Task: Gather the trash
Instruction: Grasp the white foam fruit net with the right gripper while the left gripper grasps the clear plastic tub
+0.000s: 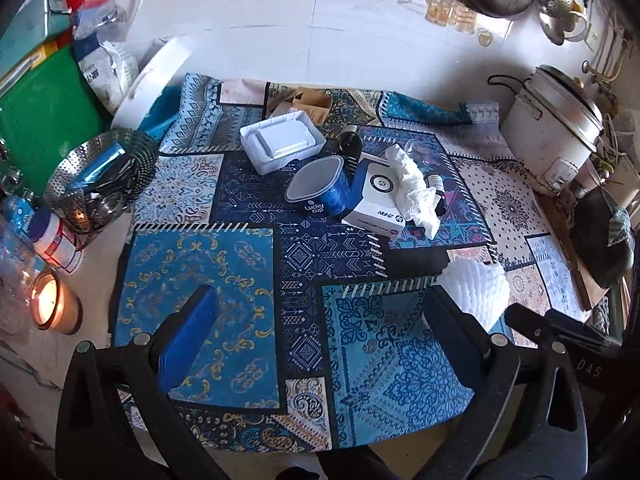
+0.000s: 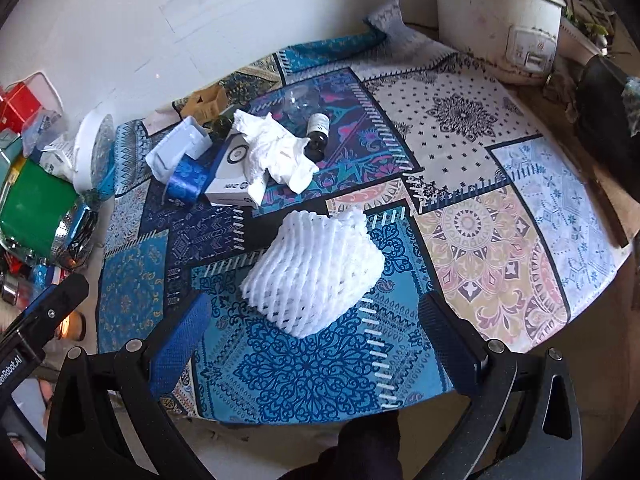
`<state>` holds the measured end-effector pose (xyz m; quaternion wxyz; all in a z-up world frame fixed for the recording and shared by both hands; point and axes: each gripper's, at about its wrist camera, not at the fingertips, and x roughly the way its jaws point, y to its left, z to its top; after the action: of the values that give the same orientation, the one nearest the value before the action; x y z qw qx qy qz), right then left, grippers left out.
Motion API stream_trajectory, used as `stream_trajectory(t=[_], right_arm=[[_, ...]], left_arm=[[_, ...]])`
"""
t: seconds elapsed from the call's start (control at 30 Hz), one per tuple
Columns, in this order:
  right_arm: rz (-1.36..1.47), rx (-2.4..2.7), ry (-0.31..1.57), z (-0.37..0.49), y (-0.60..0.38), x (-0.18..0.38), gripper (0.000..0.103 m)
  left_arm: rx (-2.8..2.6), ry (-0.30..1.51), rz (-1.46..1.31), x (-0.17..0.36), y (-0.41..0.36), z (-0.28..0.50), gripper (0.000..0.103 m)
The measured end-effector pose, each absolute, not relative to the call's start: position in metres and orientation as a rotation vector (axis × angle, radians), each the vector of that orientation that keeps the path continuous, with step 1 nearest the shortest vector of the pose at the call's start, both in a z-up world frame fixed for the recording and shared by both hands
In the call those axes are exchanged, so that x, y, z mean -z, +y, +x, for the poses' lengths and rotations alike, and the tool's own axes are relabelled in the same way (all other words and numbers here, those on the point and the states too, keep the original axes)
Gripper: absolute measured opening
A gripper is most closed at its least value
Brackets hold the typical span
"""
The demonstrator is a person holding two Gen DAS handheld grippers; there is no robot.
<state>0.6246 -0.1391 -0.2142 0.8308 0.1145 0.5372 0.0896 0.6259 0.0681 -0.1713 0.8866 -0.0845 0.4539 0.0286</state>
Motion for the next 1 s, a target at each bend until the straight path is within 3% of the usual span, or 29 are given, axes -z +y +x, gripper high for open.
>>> stream_trajectory(t=[0.27, 0.6, 0.87, 1.0], right_arm=[[0.328, -0.311, 1.351, 0.662, -0.130, 0.268, 0.101], [0.218, -0.441, 1.321, 0.680, -0.115, 0.262, 0.072], [0.149, -0.456, 1.280, 0.696, -0.124, 0.254, 0.056], [0.131, -0.454, 1.268, 0.705, -0.124, 0.251, 0.053]], left_arm=[[-0.142, 0.985, -0.153, 0.194, 0.065, 0.691, 0.103], [-0.181, 1.048, -0.252, 0.227, 0.088, 0.767, 0.103], [-0.180, 1.093, -0.444, 0.258, 0.104, 0.800, 0.103], [-0.180, 1.112, -0.492, 0.271, 0.107, 0.807, 0.103]])
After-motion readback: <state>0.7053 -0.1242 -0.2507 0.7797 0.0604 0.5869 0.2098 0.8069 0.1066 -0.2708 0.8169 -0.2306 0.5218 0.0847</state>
